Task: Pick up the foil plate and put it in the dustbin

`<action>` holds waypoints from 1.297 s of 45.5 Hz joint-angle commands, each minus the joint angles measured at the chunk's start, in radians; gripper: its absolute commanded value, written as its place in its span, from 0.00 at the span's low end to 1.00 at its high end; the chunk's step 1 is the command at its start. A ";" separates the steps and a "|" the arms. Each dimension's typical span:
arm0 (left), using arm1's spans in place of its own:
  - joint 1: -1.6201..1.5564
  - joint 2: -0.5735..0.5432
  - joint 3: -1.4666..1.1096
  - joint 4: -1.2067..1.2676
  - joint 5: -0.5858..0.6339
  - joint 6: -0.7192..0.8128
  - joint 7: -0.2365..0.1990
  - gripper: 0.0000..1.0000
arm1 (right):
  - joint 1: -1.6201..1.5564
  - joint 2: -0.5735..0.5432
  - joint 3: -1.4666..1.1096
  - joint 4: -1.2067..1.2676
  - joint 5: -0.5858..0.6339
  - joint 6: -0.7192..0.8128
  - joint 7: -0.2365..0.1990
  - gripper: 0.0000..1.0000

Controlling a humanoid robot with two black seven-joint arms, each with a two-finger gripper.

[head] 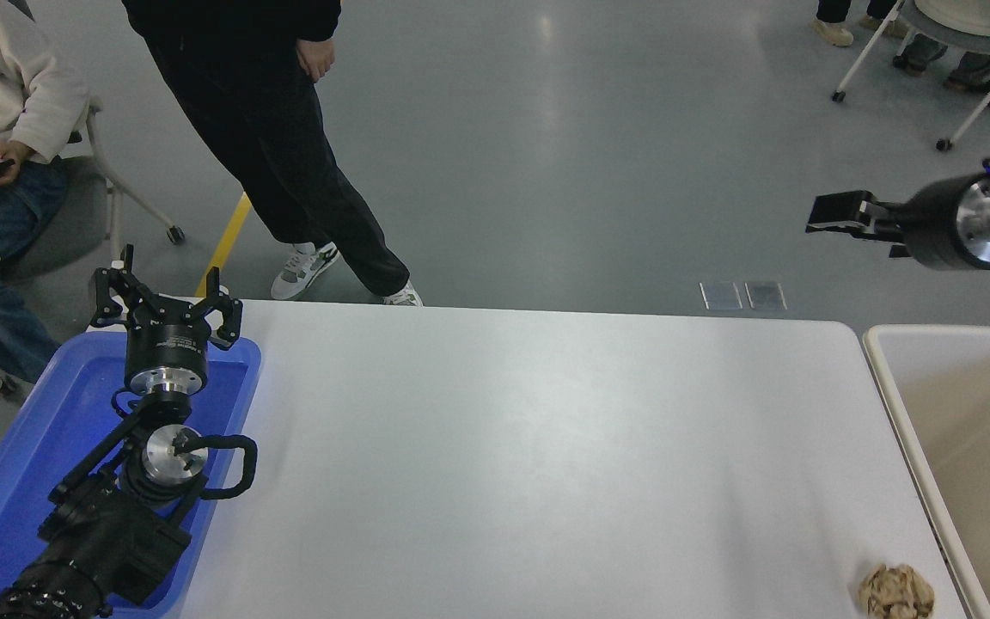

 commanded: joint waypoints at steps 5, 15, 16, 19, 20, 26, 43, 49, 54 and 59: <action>0.000 0.000 0.000 0.000 0.000 0.000 0.000 0.99 | 0.028 0.183 -0.039 0.103 0.005 0.013 0.001 1.00; 0.000 0.000 0.000 0.000 0.000 0.000 0.001 0.99 | 0.031 0.253 -0.045 0.129 0.006 0.085 0.001 1.00; 0.000 0.000 0.000 0.000 0.000 0.000 0.000 0.99 | 0.031 0.263 -0.045 0.129 0.008 0.088 0.001 1.00; 0.000 0.000 0.000 0.000 0.000 0.000 0.000 0.99 | 0.031 0.293 -0.049 0.131 0.023 0.101 0.001 1.00; 0.000 0.000 0.000 0.000 0.000 0.000 0.000 0.99 | 0.031 0.301 -0.049 0.129 0.039 0.105 0.001 1.00; 0.000 0.000 0.000 0.000 0.000 0.000 0.000 0.99 | 0.033 0.326 -0.052 0.129 0.102 0.160 0.001 1.00; 0.000 0.000 0.000 0.000 0.000 0.000 0.001 0.99 | 0.080 0.332 -0.078 0.128 0.140 0.311 0.001 1.00; 0.000 0.000 0.000 0.000 0.000 0.000 0.001 0.99 | 0.109 0.332 -0.078 0.128 0.161 0.360 0.003 1.00; 0.000 0.000 0.000 0.000 0.000 0.000 0.000 0.99 | 0.134 0.332 -0.078 0.128 0.163 0.424 0.013 1.00; 0.000 0.000 0.000 0.000 0.000 0.000 0.000 0.99 | 0.149 0.332 -0.078 0.128 0.171 0.437 0.021 1.00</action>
